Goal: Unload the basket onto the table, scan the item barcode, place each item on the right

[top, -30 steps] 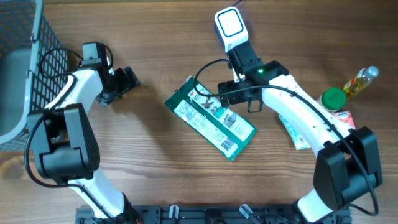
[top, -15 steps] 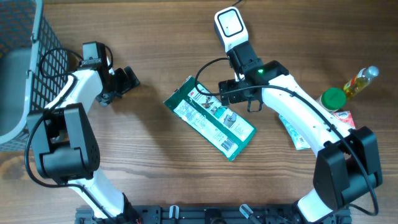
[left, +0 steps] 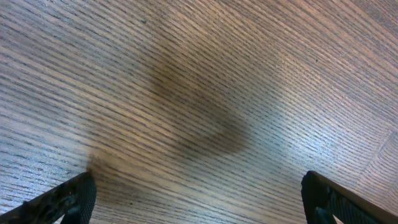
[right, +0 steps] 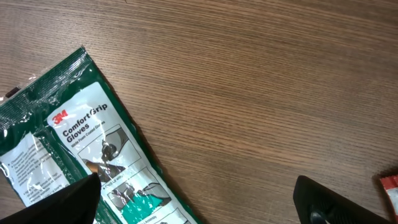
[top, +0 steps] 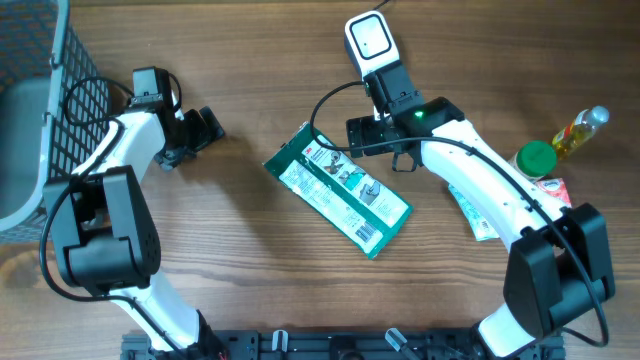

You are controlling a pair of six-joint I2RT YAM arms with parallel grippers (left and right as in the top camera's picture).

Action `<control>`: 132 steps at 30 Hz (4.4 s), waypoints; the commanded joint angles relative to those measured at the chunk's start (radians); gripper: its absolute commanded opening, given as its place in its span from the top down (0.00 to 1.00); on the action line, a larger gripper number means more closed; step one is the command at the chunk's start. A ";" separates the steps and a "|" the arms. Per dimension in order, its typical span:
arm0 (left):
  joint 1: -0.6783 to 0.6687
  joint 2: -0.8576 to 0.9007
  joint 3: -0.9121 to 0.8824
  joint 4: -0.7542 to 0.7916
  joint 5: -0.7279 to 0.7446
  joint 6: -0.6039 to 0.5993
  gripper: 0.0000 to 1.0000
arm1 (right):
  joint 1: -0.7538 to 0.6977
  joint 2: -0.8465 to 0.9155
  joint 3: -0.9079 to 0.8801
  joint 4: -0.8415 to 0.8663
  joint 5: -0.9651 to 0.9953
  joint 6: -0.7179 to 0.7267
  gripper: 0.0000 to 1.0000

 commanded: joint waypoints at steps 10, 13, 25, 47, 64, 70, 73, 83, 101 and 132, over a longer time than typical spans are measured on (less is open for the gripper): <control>0.017 0.030 -0.017 -0.007 -0.017 -0.002 0.00 | -0.050 -0.757 -0.007 0.037 0.036 -0.017 0.01; 0.017 0.030 -0.017 -0.007 -0.017 -0.002 0.00 | -0.116 -0.925 -0.029 0.040 -0.005 -0.055 0.00; 0.017 0.030 -0.017 -0.007 -0.017 -0.002 0.00 | -0.443 -1.700 -0.719 0.589 -0.208 -0.179 0.00; 0.017 0.030 -0.017 -0.007 -0.017 -0.002 0.00 | -0.410 -1.757 -1.318 0.921 -0.200 -0.223 0.00; 0.017 0.030 -0.017 -0.006 -0.017 -0.002 0.00 | -0.400 -1.756 -1.317 0.700 -0.148 -0.249 0.00; 0.017 0.030 -0.017 -0.007 -0.017 -0.002 0.00 | -0.400 -1.756 -1.317 0.699 -0.148 -0.249 0.00; 0.017 0.030 -0.017 -0.006 -0.017 -0.002 0.00 | -0.400 -1.756 -1.317 0.700 -0.148 -0.249 0.00; 0.016 0.010 -0.017 -0.007 -0.017 -0.002 0.00 | -0.400 -1.756 -1.317 0.699 -0.148 -0.249 0.00; 0.004 -0.740 -0.019 -0.014 -0.092 -0.002 0.00 | -0.400 -1.756 -1.317 0.699 -0.148 -0.249 0.00; -0.151 -1.937 -1.003 0.838 -0.184 0.002 0.00 | -0.400 -1.756 -1.317 0.700 -0.148 -0.249 0.00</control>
